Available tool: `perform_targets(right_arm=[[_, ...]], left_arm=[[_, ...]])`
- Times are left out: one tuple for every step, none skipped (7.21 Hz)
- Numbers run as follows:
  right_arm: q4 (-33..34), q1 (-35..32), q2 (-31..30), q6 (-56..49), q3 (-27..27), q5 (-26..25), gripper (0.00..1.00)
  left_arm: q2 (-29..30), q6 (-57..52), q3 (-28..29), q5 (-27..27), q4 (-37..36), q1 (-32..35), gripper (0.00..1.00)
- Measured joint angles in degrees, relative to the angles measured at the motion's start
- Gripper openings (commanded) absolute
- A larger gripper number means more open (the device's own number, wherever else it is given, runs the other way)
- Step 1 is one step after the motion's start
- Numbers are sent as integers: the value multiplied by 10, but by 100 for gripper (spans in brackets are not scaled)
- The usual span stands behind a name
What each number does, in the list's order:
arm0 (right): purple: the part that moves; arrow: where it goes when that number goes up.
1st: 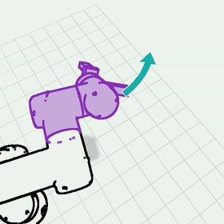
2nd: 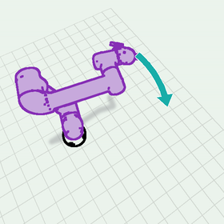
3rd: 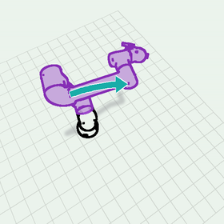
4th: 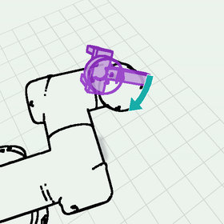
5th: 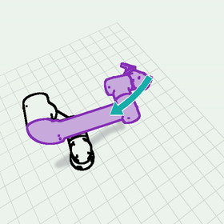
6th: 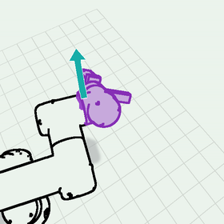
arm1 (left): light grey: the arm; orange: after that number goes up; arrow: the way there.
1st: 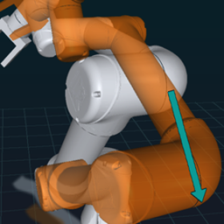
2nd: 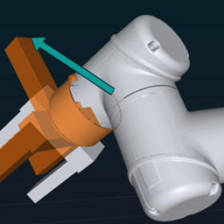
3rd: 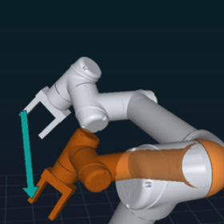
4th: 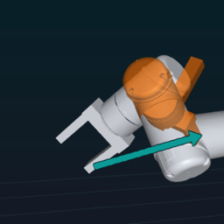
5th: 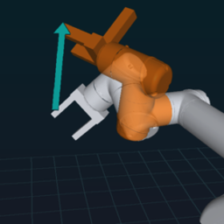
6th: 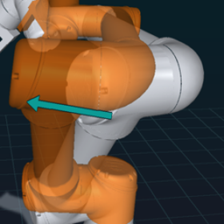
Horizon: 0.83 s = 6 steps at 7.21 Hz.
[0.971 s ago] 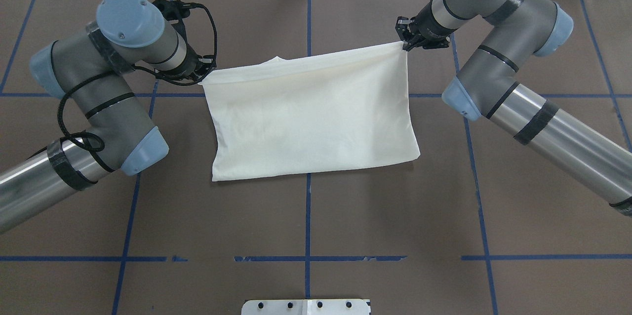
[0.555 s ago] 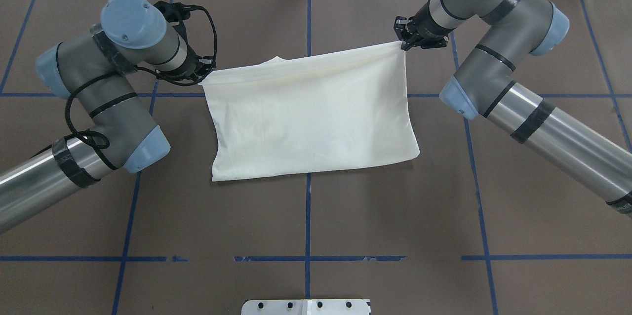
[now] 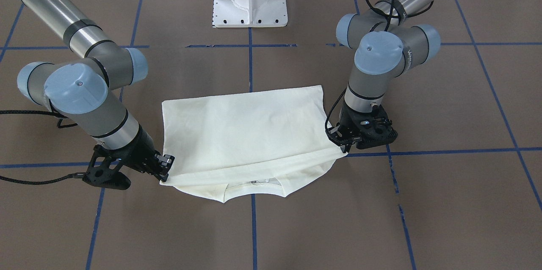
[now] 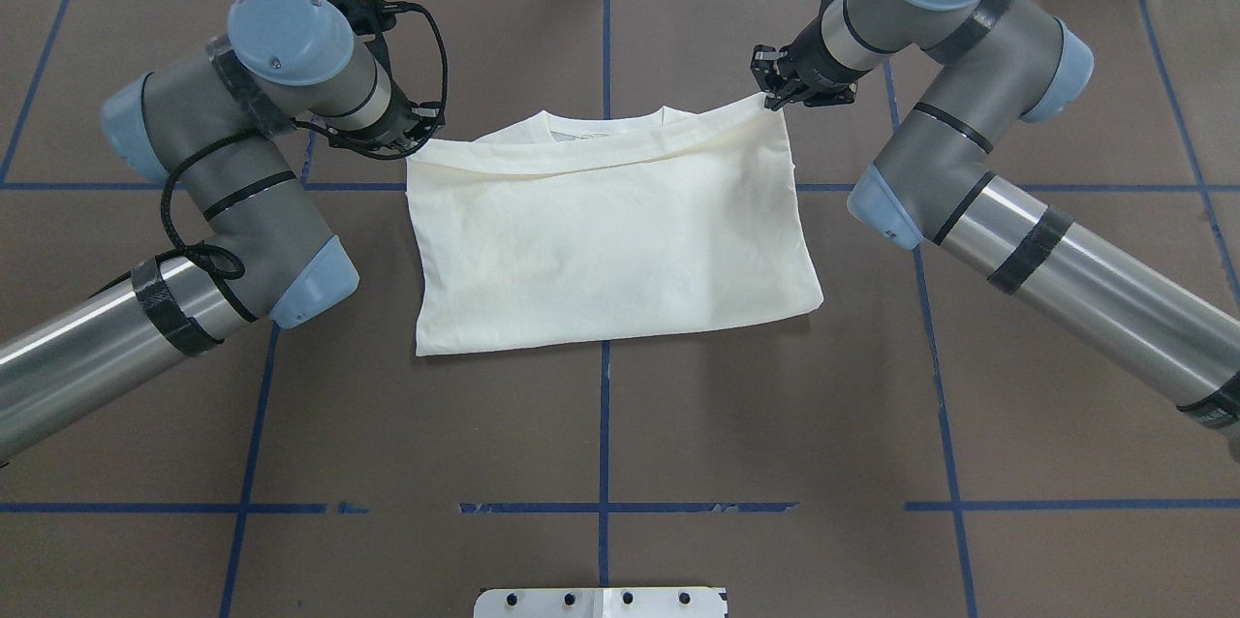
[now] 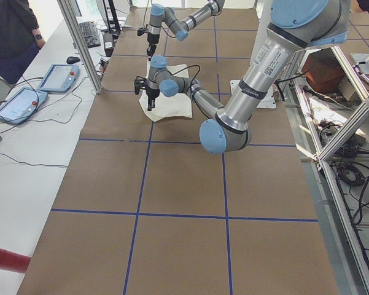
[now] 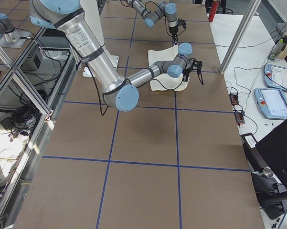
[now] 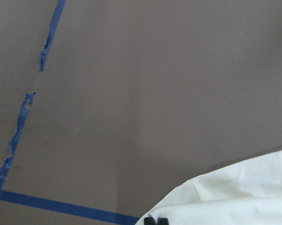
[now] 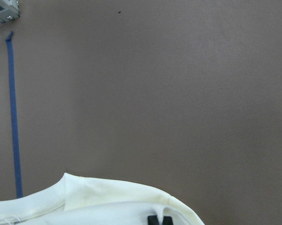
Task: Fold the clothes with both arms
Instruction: 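Lower the hem onto the collar and open both grippers, then move the right gripper to the folded shirt's side edge and grasp it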
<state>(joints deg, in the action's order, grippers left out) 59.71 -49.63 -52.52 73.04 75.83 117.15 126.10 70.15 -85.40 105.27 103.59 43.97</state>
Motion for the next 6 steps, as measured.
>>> perform_targets(right_arm=[[-5,1,-2,1,0,0,100],[-7,0,-3,-4,1,2,100],[-7,-2,-4,-11,4,7,100],[-5,-3,-11,-14,19,14,100],[2,1,-38,-13,53,20,100],[6,12,-87,-10,104,22,100]], left_arm=[[3,-1,1,-2,0,0,100],[6,-1,-1,-6,-2,1,100],[7,-1,-5,-7,-4,2,100],[6,-1,-18,-7,-7,3,100],[2,-1,-39,-6,-14,4,100],[-2,0,-63,-5,-30,4,100]])
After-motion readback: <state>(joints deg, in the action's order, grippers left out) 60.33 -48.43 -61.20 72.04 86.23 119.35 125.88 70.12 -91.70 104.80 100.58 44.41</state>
